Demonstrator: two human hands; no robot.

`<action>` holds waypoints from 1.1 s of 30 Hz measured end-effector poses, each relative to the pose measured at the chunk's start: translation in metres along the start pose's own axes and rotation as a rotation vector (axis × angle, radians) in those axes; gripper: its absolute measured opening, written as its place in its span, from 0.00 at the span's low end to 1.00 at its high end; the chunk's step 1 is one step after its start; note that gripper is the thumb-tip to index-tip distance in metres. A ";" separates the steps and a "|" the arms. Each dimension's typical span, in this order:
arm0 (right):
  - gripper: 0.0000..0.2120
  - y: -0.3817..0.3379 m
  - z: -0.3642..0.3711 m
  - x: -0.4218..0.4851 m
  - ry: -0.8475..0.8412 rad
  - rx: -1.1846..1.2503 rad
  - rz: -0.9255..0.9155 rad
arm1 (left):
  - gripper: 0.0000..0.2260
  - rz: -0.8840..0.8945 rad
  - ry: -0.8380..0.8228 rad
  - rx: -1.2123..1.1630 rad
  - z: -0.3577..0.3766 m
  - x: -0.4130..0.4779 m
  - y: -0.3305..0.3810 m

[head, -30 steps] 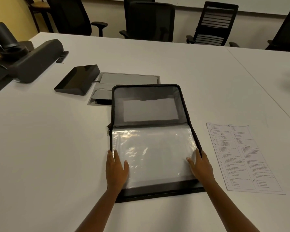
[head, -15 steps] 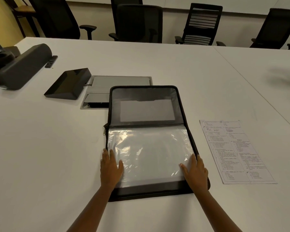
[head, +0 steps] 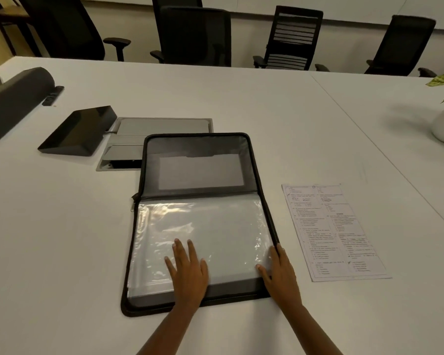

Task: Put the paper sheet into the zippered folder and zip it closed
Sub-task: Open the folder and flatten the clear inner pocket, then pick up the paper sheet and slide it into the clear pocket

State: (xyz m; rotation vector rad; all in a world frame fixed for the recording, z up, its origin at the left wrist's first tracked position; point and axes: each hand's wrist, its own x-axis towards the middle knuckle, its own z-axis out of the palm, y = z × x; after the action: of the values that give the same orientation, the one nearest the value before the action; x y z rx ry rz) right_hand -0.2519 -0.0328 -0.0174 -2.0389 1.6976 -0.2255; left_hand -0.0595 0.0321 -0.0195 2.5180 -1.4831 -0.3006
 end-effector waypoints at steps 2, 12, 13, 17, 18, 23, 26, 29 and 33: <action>0.28 0.008 -0.007 -0.002 -0.024 0.075 -0.033 | 0.22 0.048 -0.021 0.002 0.008 -0.005 0.027; 0.13 0.092 -0.060 0.010 0.139 0.180 -0.002 | 0.25 0.377 -0.119 -0.207 0.024 -0.022 0.153; 0.14 0.104 -0.066 0.014 0.156 0.170 0.036 | 0.25 0.399 -0.161 -0.261 0.027 -0.022 0.166; 0.18 0.148 -0.098 0.033 0.198 0.124 0.210 | 0.22 0.426 -0.293 -0.351 0.039 -0.013 0.205; 0.19 0.159 -0.105 0.038 0.197 0.107 0.256 | 0.22 0.424 -0.310 -0.361 0.040 -0.011 0.214; 0.24 0.195 -0.136 0.057 0.147 0.054 0.433 | 0.21 0.412 -0.318 -0.136 0.046 0.004 0.242; 0.22 0.200 -0.144 0.066 0.147 0.041 0.473 | 0.14 0.402 -0.190 -0.071 0.045 0.013 0.250; 0.23 0.202 -0.148 0.076 0.128 0.033 0.501 | 0.10 0.382 -0.178 -0.044 0.047 0.018 0.258; 0.25 0.200 -0.151 0.088 0.057 0.039 0.550 | 0.10 0.348 -0.256 -0.082 0.049 0.025 0.263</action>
State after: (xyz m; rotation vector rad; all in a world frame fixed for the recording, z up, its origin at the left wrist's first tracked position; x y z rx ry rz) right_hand -0.4718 -0.1799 0.0090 -1.4734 2.1886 -0.1306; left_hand -0.2810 -0.1186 0.0039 2.1685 -1.9236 -0.6274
